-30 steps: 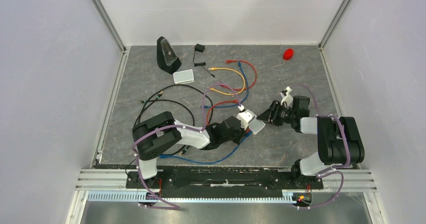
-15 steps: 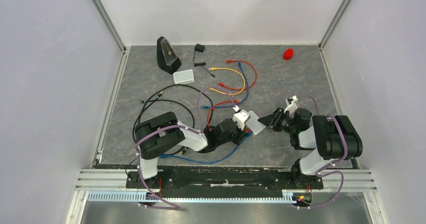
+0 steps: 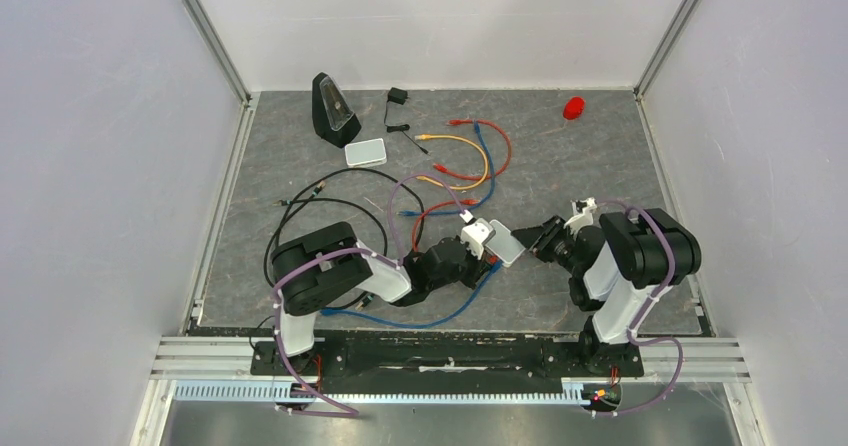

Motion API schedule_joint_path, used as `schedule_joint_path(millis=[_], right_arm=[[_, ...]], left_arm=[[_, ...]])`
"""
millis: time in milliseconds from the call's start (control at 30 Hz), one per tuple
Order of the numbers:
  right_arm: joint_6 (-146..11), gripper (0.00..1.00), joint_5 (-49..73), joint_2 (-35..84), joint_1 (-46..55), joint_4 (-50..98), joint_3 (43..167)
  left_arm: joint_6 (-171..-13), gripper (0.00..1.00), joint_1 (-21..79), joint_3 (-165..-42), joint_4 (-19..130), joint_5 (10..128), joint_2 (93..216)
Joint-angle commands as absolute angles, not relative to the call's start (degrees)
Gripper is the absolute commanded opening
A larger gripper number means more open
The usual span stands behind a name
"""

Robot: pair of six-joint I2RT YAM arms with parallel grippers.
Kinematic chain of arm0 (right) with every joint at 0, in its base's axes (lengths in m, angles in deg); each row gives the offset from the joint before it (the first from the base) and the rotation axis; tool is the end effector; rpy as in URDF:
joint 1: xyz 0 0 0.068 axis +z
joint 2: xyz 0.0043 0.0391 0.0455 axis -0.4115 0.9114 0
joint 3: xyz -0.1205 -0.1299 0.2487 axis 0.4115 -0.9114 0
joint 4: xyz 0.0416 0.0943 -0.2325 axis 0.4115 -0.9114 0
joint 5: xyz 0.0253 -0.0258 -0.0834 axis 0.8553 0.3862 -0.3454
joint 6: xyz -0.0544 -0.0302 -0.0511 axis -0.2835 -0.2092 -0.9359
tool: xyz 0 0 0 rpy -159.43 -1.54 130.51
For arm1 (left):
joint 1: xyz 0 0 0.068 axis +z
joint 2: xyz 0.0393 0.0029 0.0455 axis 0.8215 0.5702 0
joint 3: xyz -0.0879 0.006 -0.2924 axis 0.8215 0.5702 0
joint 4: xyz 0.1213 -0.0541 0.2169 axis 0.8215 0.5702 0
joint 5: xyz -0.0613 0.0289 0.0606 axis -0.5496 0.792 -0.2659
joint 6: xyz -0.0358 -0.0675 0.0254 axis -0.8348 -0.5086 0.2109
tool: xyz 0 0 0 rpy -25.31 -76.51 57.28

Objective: Insert the plug into the switch port
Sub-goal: Insert the connector into the switch port.

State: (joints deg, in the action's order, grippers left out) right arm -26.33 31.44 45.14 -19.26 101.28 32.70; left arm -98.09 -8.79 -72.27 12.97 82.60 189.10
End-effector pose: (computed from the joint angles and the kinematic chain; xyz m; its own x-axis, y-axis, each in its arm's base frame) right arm 0.2287 0.0521 0.1116 -0.6160 0.6085 -0.5003 -0.0670 0.5923 0.8029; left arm 0.1780 -0.3509 0.1350 -0.4377 0.1949 -0.8778 0.7607 0.6007 -0.2459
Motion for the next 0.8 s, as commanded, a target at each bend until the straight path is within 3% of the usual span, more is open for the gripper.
schedule_joint_path(millis=[0,267,433,767], right_arm=[[-19.4,0.23,49.4,48.0,-11.6,94.1,22.1],[-18.9,0.22,47.4,48.0,-10.2,95.5,20.3],[-21.3,0.26,47.9,45.0,-20.3,89.2,23.6],[-37.9,0.38,43.6,35.3,-32.6,51.6,45.5]], left_arm=[[-99.0,0.02,-8.9,-76.0,18.4,78.4,196.7],[-96.3,0.02,-8.1,-80.0,22.7,77.7,197.6],[-94.8,0.03,-7.3,-77.1,27.8,76.9,193.5],[-91.0,0.31,-7.1,-78.1,38.6,73.6,187.3]])
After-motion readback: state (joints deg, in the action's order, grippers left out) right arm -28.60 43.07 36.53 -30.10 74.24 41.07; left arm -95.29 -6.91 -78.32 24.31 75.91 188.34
